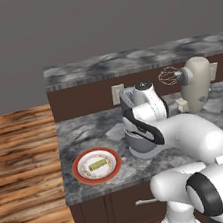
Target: Add butter and sugar cubes to the stand mixer bowl and then turn on the stand mixer to begin making frosting.
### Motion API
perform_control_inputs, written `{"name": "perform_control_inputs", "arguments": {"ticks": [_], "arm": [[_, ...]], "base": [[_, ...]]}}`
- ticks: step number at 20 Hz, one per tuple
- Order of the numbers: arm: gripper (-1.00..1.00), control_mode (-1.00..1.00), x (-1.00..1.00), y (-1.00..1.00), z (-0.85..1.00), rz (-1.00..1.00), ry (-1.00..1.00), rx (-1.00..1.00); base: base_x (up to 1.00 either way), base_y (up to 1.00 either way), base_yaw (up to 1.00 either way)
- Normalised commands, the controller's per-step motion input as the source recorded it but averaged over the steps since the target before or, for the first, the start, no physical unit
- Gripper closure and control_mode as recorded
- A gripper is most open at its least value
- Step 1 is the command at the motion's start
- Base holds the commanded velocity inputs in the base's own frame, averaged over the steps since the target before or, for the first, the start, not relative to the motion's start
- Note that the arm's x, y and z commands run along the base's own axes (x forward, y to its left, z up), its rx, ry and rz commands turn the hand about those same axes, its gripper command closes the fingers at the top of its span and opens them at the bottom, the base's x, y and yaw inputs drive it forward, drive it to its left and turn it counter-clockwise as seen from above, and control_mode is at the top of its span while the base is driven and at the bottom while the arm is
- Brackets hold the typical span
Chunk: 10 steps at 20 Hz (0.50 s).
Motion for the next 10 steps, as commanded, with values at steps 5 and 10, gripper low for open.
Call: {"name": "perform_control_inputs", "arguments": {"ticks": [5,10], "arm": [[-1.0,-1.0,-0.73,0.16,0.77,-0.05,-0.03,0.05],[-1.0,-1.0,-1.0,0.25,0.19,-0.18,-0.04,0.01]], "base": [[0.0,0.0,0.0],[0.0,0.0,0.0]]}}
